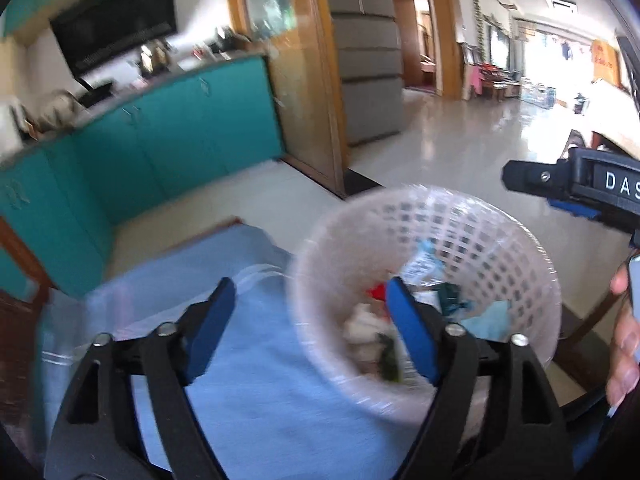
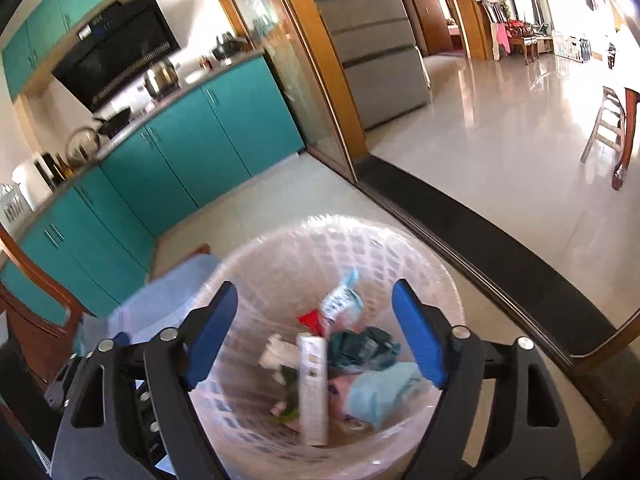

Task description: Collect trash

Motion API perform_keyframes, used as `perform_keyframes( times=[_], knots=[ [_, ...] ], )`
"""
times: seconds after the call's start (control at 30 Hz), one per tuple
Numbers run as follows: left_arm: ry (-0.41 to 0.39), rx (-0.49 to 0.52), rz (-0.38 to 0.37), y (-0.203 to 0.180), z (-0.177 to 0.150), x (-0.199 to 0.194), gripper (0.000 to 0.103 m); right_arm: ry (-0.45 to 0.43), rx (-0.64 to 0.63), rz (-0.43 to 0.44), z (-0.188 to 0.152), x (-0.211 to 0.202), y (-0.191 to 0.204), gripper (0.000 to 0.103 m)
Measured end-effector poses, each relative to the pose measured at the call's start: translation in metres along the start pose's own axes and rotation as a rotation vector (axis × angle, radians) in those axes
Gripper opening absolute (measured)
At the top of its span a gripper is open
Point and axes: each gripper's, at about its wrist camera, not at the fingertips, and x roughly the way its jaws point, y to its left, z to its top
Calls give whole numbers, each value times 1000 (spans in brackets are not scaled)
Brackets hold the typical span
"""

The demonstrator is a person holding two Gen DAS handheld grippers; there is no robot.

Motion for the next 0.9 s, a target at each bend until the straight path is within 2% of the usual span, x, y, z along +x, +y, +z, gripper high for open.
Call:
perform_keyframes(
  times=[0.07, 0.17, 0.3, 0.4, 0.5, 0.63, 0.9],
  knots=[
    [-61, 18, 88, 13, -3, -34, 95, -69, -61, -1, -8, -22, 18, 90],
    [-138, -2, 143, 34, -11, -82, 100, -170, -135, 34, -32, -63, 40, 100],
    [-165, -85, 189, 62, -28, -136, 100, -195, -247, 84, -58, -97, 64, 100],
    [-175, -123, 220, 76, -42, -165, 100, -207, -326, 66, -63, -110, 77, 100],
    [-155, -137, 269, 85, -52, -182, 100, -211, -388, 39, -61, -121, 89, 100],
    [-143, -146, 301, 93, -58, -196, 100, -227, -400, 11, -63, -131, 92, 100],
    [-127, -155, 275, 110, -59, -211, 100, -252, -454, -6, -74, -150, 109, 100]
  ],
)
